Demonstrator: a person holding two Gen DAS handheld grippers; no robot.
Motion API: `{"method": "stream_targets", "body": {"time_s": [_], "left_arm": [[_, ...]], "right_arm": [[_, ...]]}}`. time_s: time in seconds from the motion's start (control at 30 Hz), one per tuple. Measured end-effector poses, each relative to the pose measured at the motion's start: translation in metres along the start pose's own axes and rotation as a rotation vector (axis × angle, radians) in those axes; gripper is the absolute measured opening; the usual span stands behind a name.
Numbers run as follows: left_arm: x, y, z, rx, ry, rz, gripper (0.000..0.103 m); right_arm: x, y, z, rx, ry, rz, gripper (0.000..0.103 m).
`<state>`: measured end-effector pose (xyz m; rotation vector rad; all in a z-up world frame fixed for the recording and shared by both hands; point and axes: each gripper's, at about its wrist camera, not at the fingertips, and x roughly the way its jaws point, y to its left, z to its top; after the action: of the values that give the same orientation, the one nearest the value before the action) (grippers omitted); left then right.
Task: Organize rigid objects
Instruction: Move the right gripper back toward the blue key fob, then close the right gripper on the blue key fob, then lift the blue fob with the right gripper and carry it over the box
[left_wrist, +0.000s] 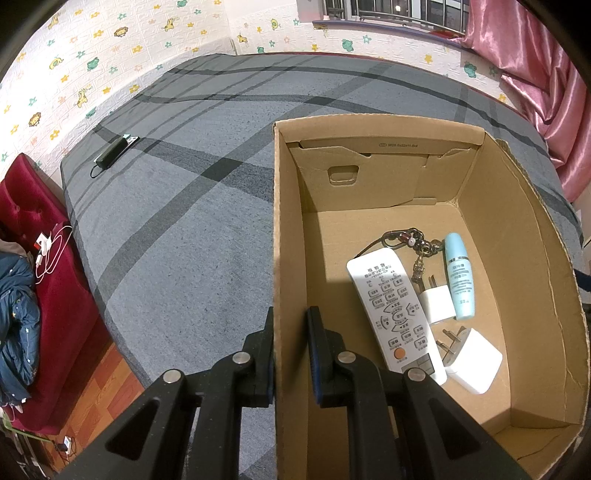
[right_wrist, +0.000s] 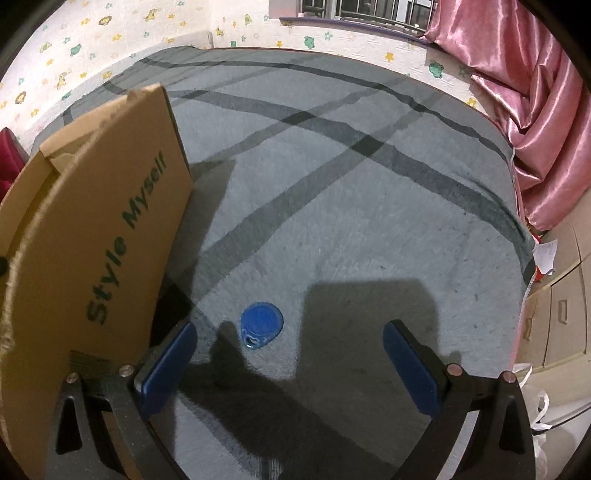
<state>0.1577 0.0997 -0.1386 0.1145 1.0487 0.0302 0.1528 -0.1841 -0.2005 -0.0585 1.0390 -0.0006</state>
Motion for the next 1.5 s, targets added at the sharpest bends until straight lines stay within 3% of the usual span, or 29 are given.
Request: {"method": "stream_targets", "body": {"time_s": [0.4,0.47,0.57,0.63,1.1,1.5], "left_arm": [[0.000,0.000,0.000,-0.001,-0.002,0.000,0.015],[0.000,0.000,-0.001,-0.003,-0.003,0.000,0.015],[0.001,0.000,-0.001,-0.003,-0.004,0.002,0.015],[0.000,0.000,-0.001,-0.005,-0.005,0.001,0.015],[0.000,-0.001,-0.002,-0.002,-0.007,0.004,0.015],[-0.001,-0.001,-0.003,0.000,-0.008,0.008,0.015]], "right_arm": [[0.030,0.002,-0.010,0.022,0.015,0.001,0.097],[0.029,0.002,-0.011,0.020,0.008,0.002,0.092],[0.025,0.001,-0.010,0.025,-0.004,0.006,0.064],[0.023,0.002,-0.009,0.024,-0.005,0.022,0.028],[0.006,0.000,-0.008,0.033,-0.023,0.046,0.028],[-0.035,0.002,-0.001,0.040,-0.071,0.031,0.028]]}}
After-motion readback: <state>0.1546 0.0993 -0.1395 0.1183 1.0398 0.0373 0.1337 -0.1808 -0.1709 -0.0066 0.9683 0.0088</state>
